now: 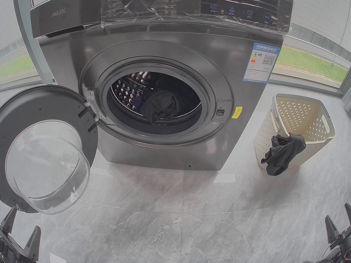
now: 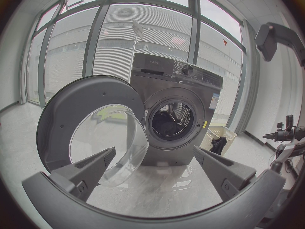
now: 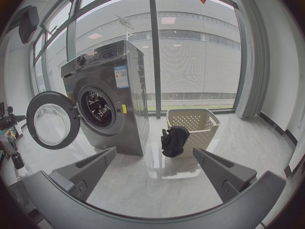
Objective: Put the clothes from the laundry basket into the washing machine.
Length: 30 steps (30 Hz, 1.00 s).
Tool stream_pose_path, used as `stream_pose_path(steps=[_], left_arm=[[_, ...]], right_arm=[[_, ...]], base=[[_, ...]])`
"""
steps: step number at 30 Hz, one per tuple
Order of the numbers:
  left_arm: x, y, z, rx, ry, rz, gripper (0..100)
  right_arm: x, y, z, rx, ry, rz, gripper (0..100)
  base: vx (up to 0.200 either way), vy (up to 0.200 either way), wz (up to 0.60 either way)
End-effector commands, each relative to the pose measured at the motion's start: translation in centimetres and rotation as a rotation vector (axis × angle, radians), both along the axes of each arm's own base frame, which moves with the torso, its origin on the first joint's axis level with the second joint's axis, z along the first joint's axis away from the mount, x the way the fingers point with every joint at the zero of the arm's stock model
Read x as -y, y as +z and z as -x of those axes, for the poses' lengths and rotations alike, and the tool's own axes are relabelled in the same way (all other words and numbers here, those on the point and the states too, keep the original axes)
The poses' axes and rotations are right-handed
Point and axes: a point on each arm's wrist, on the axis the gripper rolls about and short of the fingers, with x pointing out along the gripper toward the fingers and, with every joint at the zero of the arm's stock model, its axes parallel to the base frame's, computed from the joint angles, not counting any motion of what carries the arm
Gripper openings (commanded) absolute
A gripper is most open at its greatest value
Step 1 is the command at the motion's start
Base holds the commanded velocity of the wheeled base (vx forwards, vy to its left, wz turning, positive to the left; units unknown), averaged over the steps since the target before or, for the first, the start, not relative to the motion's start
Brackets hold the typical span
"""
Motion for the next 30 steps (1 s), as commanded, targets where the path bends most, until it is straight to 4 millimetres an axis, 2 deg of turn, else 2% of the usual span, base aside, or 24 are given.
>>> stream_pose_path(steps=[1,5,14,30], left_arm=[[0.23,-1.12,-0.08,-0.059,0.105,-0.08,100],[0.15,-1.78,-0.09,-0.123,0.136,-0.084,100],[0.19,-2.06,-0.08,-0.151,0.117,-0.078,100],[0.18,-2.06,-0.1,-0.155,0.118,-0.066,100]], right_arm=[[-0.13,-1.47,0.82,-0.024,-0.065,0.012,100],[-0.12,-1.44,0.79,-0.014,-0.064,0.018,100],[-0.12,-1.44,0.79,-0.014,-0.064,0.019,100],[-0.12,-1.44,0.79,-0.014,-0.064,0.019,100]], base=[[0.0,-0.2,0.0],[0.0,-0.05,0.0],[0.0,0.0,0.0],[0.0,-0.2,0.0]])
